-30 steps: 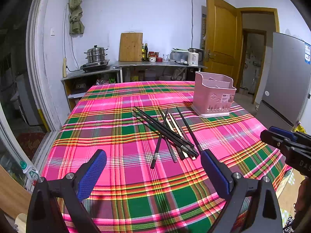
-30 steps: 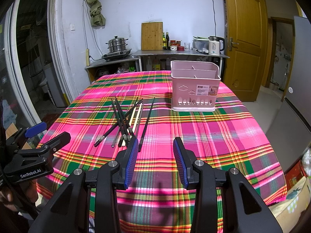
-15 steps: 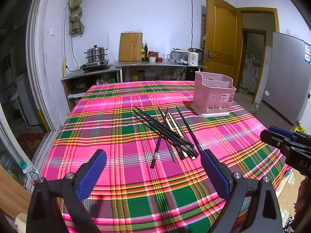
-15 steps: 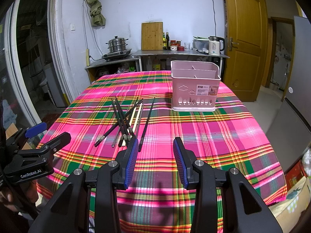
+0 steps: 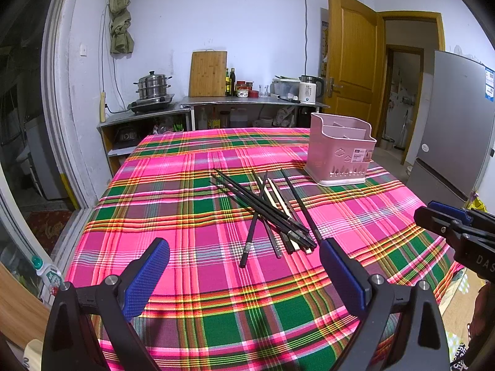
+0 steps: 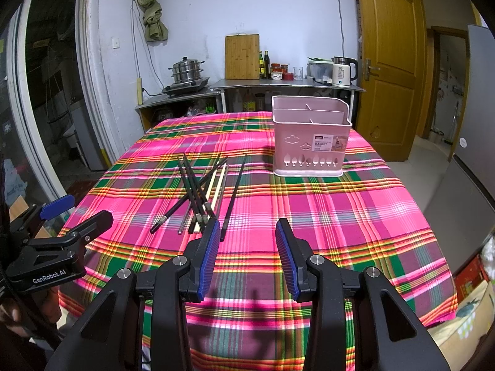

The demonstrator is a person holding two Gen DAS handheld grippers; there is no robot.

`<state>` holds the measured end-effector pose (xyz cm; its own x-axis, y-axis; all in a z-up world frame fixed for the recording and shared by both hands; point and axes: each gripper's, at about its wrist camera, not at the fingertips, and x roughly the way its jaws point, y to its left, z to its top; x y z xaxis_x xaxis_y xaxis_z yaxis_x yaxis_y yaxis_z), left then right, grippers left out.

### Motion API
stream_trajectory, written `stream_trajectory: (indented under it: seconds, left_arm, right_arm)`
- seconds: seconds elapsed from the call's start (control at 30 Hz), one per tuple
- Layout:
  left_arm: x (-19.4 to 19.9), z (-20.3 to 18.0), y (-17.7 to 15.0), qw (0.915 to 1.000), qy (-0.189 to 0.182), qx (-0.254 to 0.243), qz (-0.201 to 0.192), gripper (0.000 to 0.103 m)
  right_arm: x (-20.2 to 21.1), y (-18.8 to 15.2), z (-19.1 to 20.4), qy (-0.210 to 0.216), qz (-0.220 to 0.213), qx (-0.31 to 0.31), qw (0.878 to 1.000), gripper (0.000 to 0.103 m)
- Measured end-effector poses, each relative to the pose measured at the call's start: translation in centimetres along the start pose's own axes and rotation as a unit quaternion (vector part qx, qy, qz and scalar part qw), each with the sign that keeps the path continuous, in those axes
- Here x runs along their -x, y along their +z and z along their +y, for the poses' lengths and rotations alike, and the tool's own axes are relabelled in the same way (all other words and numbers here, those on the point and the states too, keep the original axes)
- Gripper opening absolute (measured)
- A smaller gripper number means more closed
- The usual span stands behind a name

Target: Organize utensils

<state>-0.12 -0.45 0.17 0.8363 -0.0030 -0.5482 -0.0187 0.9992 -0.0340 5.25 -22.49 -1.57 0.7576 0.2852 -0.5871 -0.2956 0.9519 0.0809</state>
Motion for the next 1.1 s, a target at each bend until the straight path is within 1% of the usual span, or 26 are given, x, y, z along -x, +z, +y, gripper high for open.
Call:
stream_trajectory:
  seconds: [0.1, 0.13, 0.27, 0.47, 0.63, 0.73, 0.8, 0.9, 1.0, 1.1]
  left_arm:
    - [0.0, -0.1, -0.1, 1.0000, -0.001, 0.002, 0.003, 0.099]
    - [-0.6, -0.4, -0.8, 1.0000, -0.002, 0.003, 0.004, 0.099]
    - [-1.5, -0.1, -0.7, 0.9998, -0.004, 0.006, 0.016, 0.099]
    - [-3.6, 1.0, -0.5, 0.9986, -0.010, 0.014, 0.051, 0.099]
    - [-5.9, 2.2, -0.4, 0.9961, -0.026, 0.037, 0.076, 0.098]
    - [-7.5, 3.2, -0.1, 0.9934, -0.035, 0.059, 0.092, 0.093]
    - [-8.6, 3.8, 0.3, 0.9919, -0.032, 0.072, 0.100, 0.089]
    - [-10.6, 4.8, 1.0, 0.9893, -0.024, 0.090, 0.112, 0.086]
    - [-12.6, 5.6, 1.7, 0.9852, -0.044, 0.106, 0.127, 0.086]
    - [-15.0, 6.4, 2.4, 0.9786, -0.061, 0.128, 0.149, 0.085]
  right_arm:
    - [0.0, 0.0, 0.0, 0.001, 0.001, -0.001, 1.000, 0.038]
    - [0.0, -0.1, 0.1, 0.001, 0.001, -0.001, 1.000, 0.038]
    - [-0.7, -0.2, 0.1, 0.004, 0.004, 0.000, 1.000, 0.039]
    - [-2.2, 0.4, 0.0, 0.013, 0.013, 0.004, 1.000, 0.039]
    - [-3.9, 0.9, -0.1, 0.026, 0.025, 0.007, 0.999, 0.039]
    - [-5.2, 1.3, 0.0, 0.034, 0.034, 0.010, 0.999, 0.039]
    - [-6.2, 1.8, 0.1, 0.042, 0.039, 0.013, 0.998, 0.039]
    - [-7.4, 2.3, 0.5, 0.053, 0.046, 0.020, 0.997, 0.038]
    - [-9.0, 3.0, 0.8, 0.067, 0.053, 0.026, 0.996, 0.038]
    - [-10.5, 3.8, 1.2, 0.077, 0.058, 0.030, 0.995, 0.038]
